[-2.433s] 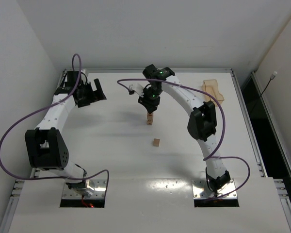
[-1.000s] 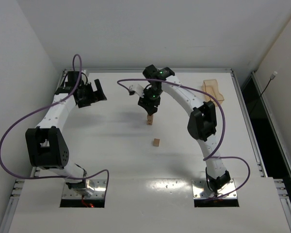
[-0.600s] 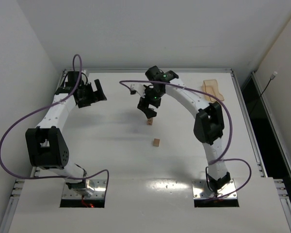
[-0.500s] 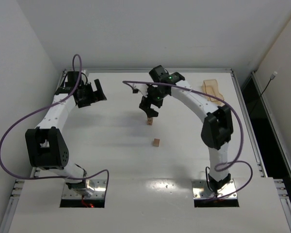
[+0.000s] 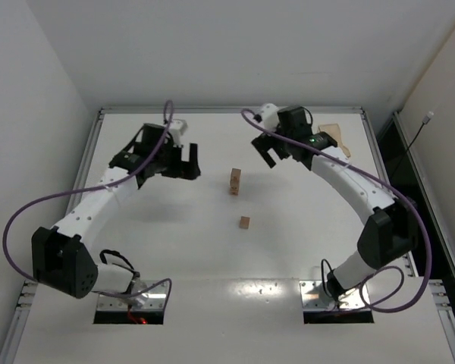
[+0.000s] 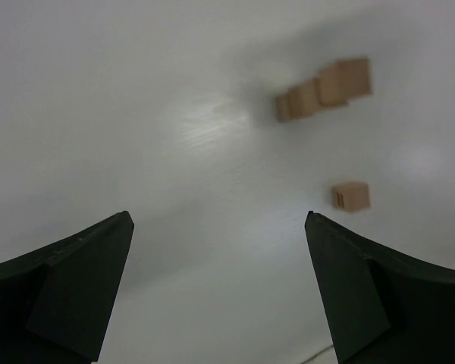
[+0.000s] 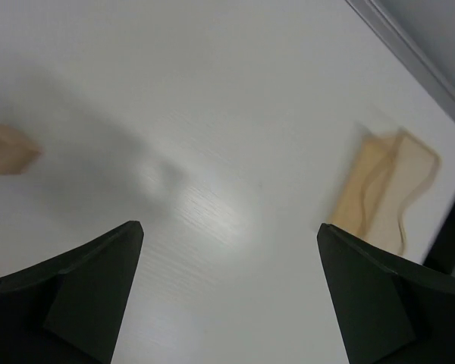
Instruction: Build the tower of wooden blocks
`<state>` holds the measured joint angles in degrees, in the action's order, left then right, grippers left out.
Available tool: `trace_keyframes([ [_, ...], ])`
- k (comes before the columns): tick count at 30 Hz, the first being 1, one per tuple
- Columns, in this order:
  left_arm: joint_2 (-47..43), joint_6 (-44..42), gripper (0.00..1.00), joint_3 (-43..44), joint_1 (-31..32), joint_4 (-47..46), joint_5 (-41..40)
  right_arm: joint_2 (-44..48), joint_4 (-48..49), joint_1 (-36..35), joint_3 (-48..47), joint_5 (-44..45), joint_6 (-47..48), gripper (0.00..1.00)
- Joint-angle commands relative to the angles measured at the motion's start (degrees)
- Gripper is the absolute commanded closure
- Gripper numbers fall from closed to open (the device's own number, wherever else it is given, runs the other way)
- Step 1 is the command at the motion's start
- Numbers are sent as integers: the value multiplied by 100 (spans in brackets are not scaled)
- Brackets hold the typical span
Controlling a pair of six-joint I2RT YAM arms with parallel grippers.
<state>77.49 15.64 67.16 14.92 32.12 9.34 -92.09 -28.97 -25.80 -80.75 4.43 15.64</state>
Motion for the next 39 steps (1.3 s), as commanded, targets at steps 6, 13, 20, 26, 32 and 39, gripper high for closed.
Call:
trace_keyframes([
  [6,-515,-35,12,-606,2221,-38,-71,1131,753,1470,1684,2976,-2169,8],
  [13,818,878,13,164,3473,-84,-1469,1439,577,2526,1808,2520,-2443,10],
  [20,2197,1678,40,886,3957,171,-2480,1493,524,3045,1808,1967,-2548,10],
  [26,2674,1802,64,1212,4010,295,-2552,1616,524,3318,2046,1510,-2601,10],
  [32,2911,1855,51,1387,4177,295,-2412,1353,383,3442,1896,1096,-2601,10],
  [39,2964,1741,44,1388,4291,242,-2253,1658,375,3503,1896,972,-2601,11],
])
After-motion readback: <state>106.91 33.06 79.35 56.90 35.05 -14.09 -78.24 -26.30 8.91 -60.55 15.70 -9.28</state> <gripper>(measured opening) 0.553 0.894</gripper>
